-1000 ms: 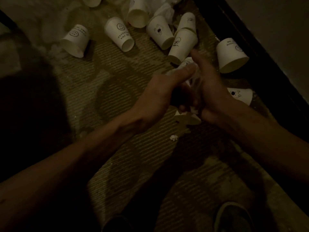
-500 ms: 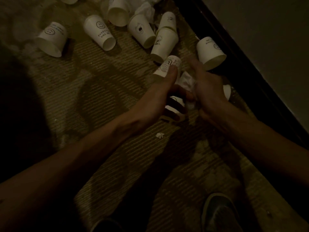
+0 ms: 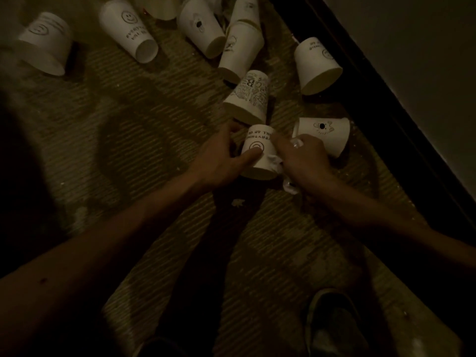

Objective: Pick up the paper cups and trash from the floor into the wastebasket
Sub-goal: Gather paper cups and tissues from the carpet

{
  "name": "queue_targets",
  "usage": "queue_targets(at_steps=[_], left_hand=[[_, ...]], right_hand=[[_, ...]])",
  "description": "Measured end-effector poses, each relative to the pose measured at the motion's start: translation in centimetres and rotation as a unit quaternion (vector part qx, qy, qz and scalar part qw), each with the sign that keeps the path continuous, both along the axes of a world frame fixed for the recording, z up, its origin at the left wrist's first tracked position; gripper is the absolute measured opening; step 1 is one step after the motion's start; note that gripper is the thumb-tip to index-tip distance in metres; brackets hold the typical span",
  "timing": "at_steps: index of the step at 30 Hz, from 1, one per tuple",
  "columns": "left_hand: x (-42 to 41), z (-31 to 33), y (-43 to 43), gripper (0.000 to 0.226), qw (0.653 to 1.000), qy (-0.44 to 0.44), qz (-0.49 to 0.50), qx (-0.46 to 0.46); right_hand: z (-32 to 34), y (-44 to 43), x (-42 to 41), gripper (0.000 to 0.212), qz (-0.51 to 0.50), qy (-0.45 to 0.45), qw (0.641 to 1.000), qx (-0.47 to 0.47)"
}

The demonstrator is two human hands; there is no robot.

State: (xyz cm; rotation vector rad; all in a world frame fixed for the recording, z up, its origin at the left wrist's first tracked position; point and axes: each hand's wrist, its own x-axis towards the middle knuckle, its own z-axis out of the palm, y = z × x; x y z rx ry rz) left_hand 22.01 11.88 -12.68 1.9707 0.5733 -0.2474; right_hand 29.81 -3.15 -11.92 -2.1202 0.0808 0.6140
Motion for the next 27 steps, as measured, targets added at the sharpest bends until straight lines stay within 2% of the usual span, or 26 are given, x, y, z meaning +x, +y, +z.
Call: queue_targets(at_steps=[3, 6, 11, 14, 17, 20, 24, 26, 27], left_hand=[[0.3, -1.0, 0.2, 0.078, 0.997, -0.004, 0.019, -0.072], [0.8, -1.5, 0.2, 0.082, 0.993, -0.012, 0.012, -0.117], [0.8, -0.3, 0.2, 0.062, 0.975, -0.054, -0.044, -0.21], [0.8, 2.8, -1.2, 0.072, 0.968, -0.08, -0.124, -0.201], [1.0, 7.1, -3.9, 0.07, 0.958, -0.115, -0.161, -0.207], [1.3, 10.6, -6.2, 0.069, 0.954, -0.158, -0.179, -0.182], [2.7, 13.6, -9.7, 0.077, 0.942, -0.202, -0.236, -0.125], [3.1, 15.6, -12.1, 0.074, 0.936, -0.224, -0.251, -0.102], [3.4, 17.0, -13.3, 0.071, 0.932, -0.235, -0.262, -0.087]], right_hand=[[-1.0, 0.1, -0.4, 0.035, -0.009, 0.046, 0.999, -0.002], [-1.2, 0.3, -0.6, 0.038, -0.004, 0.042, 0.999, 0.001], [0.6, -0.2, -1.2, 0.045, -0.013, 0.014, 1.0, 0.009], [4.2, -2.8, -2.2, 0.045, -0.016, -0.013, 1.0, 0.013], [8.8, -5.3, -2.6, 0.039, -0.017, -0.004, 1.0, 0.008], [12.2, -7.2, -2.6, 0.055, -0.013, -0.016, 1.0, -0.015], [15.5, -10.0, -2.7, 0.086, -0.003, -0.031, 0.999, 0.022], [17.6, -12.8, -3.3, 0.086, -0.008, -0.018, 0.997, 0.068], [19.0, -14.4, -3.6, 0.077, -0.004, -0.024, 0.996, 0.088]])
